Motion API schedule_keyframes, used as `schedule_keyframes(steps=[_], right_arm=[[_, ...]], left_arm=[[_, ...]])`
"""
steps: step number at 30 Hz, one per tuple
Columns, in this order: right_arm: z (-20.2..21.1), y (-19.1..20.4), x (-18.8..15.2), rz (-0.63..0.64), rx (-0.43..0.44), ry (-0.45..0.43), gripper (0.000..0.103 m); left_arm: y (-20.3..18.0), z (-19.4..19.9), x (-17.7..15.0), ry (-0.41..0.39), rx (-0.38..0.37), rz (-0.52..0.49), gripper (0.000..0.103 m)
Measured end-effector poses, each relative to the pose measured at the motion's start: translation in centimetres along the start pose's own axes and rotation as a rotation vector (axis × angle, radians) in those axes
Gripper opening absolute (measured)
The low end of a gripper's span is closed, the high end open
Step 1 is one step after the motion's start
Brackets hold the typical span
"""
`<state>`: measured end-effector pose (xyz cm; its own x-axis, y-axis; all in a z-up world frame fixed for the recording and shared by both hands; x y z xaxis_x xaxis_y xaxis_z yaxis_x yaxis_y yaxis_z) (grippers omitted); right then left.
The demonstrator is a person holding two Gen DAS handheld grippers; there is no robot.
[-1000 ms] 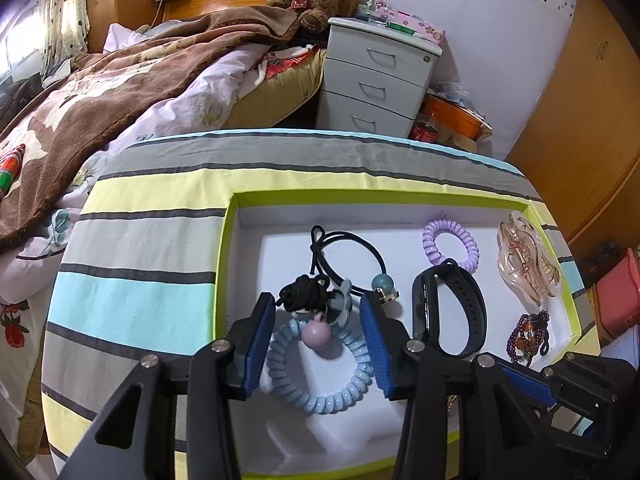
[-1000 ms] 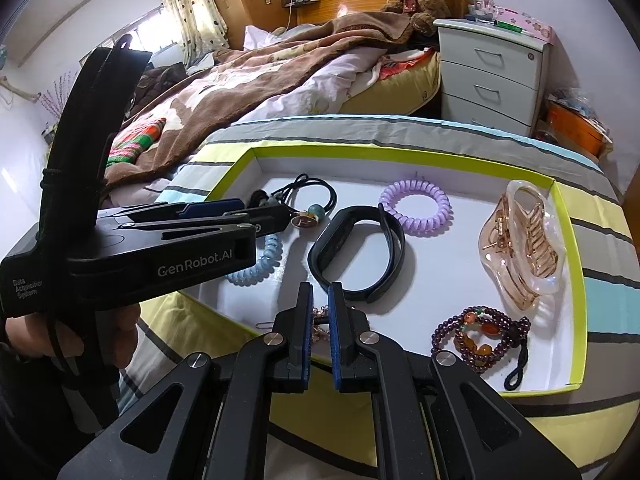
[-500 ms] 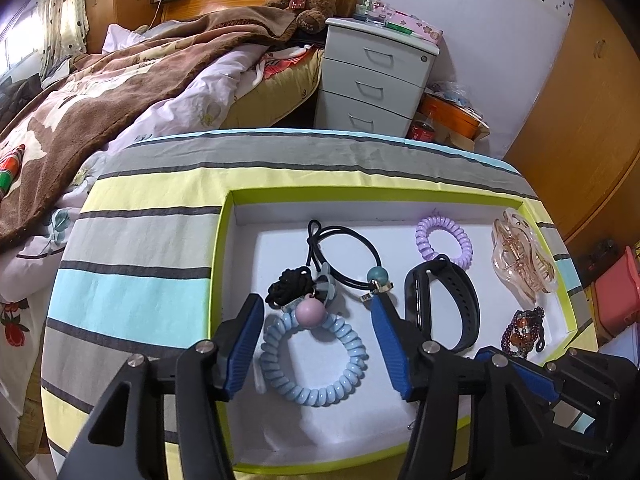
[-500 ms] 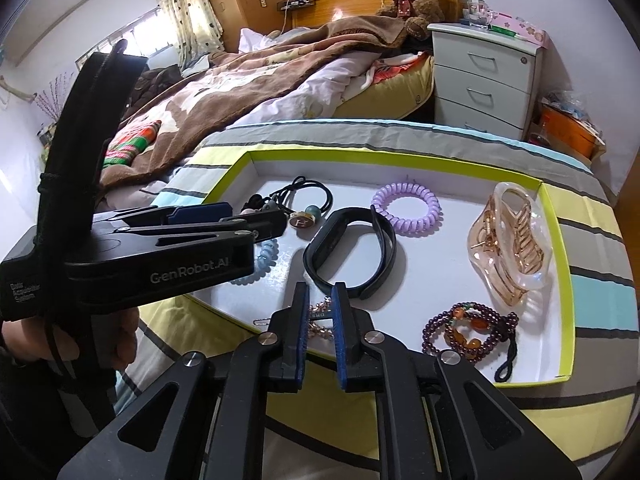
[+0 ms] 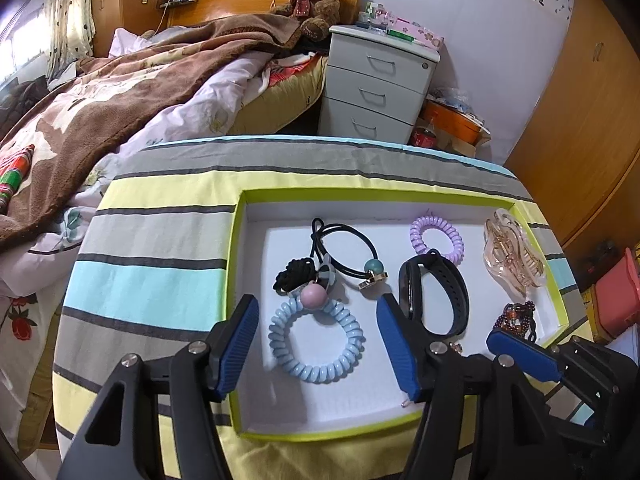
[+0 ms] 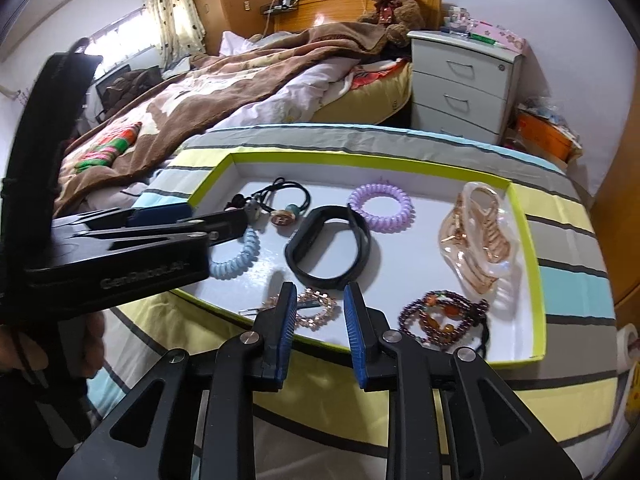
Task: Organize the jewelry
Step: 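Open left tool releasing hair tie while right tool releases gold clip in box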
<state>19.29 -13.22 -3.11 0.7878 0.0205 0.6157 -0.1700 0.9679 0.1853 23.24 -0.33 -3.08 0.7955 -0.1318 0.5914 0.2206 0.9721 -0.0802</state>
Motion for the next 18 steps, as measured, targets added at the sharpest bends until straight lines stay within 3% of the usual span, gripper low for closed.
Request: schedule_keyframes(steps=[3,5,7,18], right_arm=[[0.4,-0.1,-0.3,-0.005,-0.012,-0.008,0.026],[0.7,-0.2,-0.4,-0.006,-0.026,-0.019,0.036],[1.2,-0.3,-0.6,-0.016,-0.036,-0.035,0.040],[3.9,-0.9,-2.2,-0.047,-0.097,-0.104,0.040]], left_arm=[[0.0,0.8,-0.3,-0.012,0.015,0.001,0.065],[-0.1,1.4,-0.6,-0.030,0.041,-0.013,0.066],[-0.2,2.0,-0.9,-0.036,0.044,-0.013,0.067],[-0.9,5.3,-3.1,-0.123,0.093,-0.020,0.068]])
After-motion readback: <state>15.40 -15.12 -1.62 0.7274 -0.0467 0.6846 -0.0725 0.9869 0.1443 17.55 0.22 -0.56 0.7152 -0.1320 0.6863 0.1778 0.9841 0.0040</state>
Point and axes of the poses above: each gripper's, at about its wrist camera, not at the fingertips, and z roughly against the way its jaws point, y to its left, x to its top, the point moved 3 cm from there along -z, roughly the way its jaws point, and after that the axes turned 5 degrees about -z, right-handed, at the moved point
